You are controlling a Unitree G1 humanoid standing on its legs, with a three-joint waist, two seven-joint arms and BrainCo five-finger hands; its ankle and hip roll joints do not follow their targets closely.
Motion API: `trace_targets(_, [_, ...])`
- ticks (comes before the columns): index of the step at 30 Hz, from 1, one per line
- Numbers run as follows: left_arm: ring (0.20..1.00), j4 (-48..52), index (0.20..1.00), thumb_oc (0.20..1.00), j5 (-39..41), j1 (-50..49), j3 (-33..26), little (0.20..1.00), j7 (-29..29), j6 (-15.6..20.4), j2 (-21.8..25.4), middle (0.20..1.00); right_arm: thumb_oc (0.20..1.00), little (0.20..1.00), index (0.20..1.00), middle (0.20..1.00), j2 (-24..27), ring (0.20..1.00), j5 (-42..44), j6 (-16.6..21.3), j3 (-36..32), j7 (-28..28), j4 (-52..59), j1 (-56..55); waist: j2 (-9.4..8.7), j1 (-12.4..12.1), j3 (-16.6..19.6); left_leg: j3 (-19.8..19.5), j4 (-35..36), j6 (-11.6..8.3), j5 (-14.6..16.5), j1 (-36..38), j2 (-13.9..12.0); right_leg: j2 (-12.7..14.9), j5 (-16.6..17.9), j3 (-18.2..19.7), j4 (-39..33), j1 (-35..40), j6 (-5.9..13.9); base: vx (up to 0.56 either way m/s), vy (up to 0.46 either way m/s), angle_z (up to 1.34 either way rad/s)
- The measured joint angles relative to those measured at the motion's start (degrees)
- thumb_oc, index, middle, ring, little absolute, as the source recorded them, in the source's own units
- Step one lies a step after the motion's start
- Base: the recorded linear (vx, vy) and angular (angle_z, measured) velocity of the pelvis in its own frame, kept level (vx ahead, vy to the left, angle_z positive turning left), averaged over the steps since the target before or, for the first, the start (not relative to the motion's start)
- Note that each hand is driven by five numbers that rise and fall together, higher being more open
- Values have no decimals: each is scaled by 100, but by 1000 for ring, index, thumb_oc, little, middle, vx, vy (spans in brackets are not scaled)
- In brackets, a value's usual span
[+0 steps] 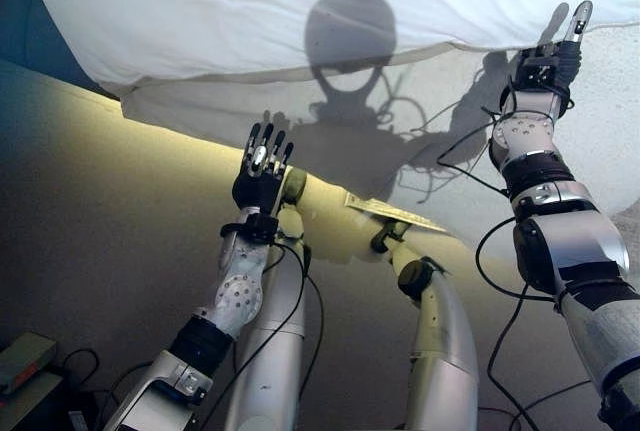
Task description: Make the bed
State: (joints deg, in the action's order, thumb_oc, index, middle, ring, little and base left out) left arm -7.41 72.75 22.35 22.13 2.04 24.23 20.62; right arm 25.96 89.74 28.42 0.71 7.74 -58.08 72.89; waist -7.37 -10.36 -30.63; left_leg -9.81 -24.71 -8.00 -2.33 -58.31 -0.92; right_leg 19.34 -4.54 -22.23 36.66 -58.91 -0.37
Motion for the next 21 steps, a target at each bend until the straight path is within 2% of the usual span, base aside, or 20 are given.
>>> trace_targets(9, [1000, 0, 1000, 1000, 0, -5, -3, 1000, -168, -38, 78, 1000, 1000, 1000, 1000, 1000, -34, 1000, -8, -66, 185, -219, 129, 20, 3, -23, 2, 8, 208, -67, -89, 190, -69, -50, -33, -14, 6, 77, -72, 7, -29, 0])
trace_targets(13, [1000, -26, 1000, 1000, -2, -18, 39, 1000, -259, -148, 90, 1000, 1000, 1000, 1000, 1000, 23, 1000, -25, -75, 228, -219, 136, 133, 41, -36, 4, -145, 382, -144, -204, 240, -40, -36, -116, -134, 69, 114, -107, 11, -43, 12])
trace_targets(17, [1000, -12, 1000, 1000, -2, -75, 140, 1000, -365, -249, 105, 1000, 1000, 1000, 1000, 1000, 280, 1000, -44, -186, 376, -215, -325, 363, 79, -168, 17, -263, 480, -179, -246, 277, 0, 45, -259, -220, 205, 116, -131, 7, -11, 17])
trace_targets(21, [1000, -12, 1000, 1000, -2, -220, 138, 1000, -373, -267, 246, 1000, 1000, 1000, 1000, 1000, 373, 1000, -173, -382, 457, -184, -668, 777, 93, -169, 9, -291, 541, -173, -271, 290, 10, 66, -284, -248, 230, 115, -124, 3, -12, 5])
